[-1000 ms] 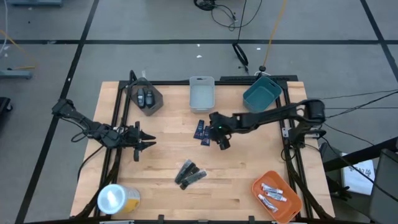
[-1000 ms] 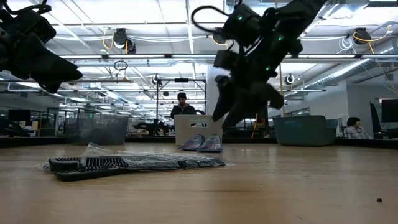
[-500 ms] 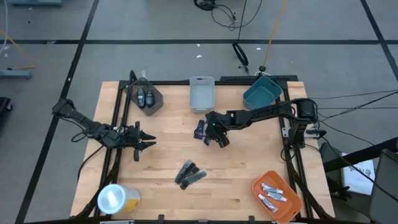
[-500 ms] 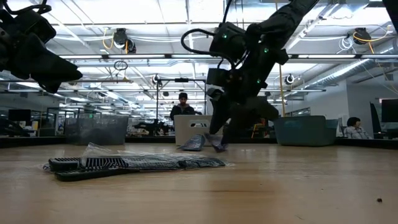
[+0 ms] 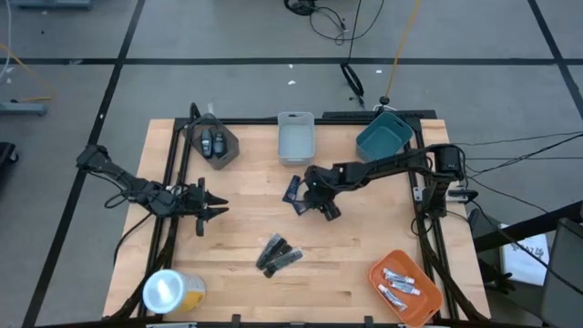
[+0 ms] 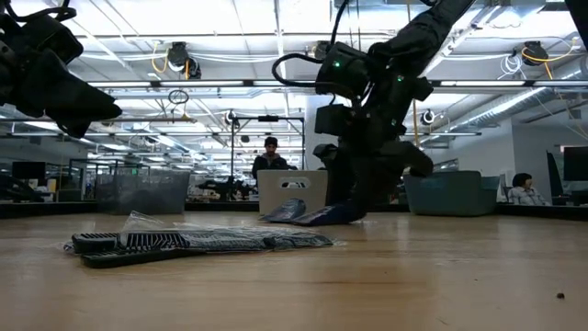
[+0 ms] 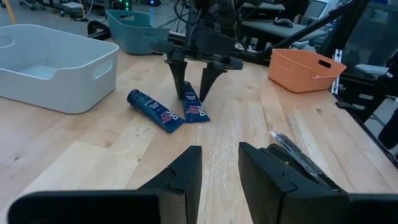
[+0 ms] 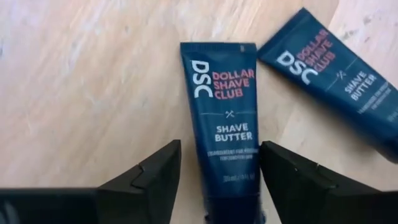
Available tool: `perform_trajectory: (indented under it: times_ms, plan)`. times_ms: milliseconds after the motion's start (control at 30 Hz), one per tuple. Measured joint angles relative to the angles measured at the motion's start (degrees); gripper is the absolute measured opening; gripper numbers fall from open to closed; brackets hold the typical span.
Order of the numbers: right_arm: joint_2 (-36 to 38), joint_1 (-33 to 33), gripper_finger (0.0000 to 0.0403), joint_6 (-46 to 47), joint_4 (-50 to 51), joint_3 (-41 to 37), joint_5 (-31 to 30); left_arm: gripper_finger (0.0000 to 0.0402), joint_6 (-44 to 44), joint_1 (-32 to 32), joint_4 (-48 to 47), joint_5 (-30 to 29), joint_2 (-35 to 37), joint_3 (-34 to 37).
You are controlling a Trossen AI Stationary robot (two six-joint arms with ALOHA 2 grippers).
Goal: Pick & Place Travel size toiletries
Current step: Put the right blue shaving cream into the blue bin
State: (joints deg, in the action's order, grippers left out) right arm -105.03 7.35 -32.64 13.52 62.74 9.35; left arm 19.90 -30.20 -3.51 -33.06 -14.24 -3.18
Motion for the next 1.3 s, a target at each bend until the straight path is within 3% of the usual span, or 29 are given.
perform_trajectory:
  times_ms: [300,833,1300]
  plan:
    - [0.09,-0.38,0.0162,5.51,-7.51,-3.66,0.03,0.0102,0.09,0.0,0.02,-0.02,0.0,0.0]
    - [0.65,-0.36,0.0089,11.01,-11.47,-6.98,-0.07,0.0102,0.09,0.0,0.02,-0.02,0.0,0.0]
    - [9.15,-0.41,0.0079,14.73,-11.24,-7.15,-0.04,0.0102,0.15,0.0,0.02,-0.02,0.0,0.0]
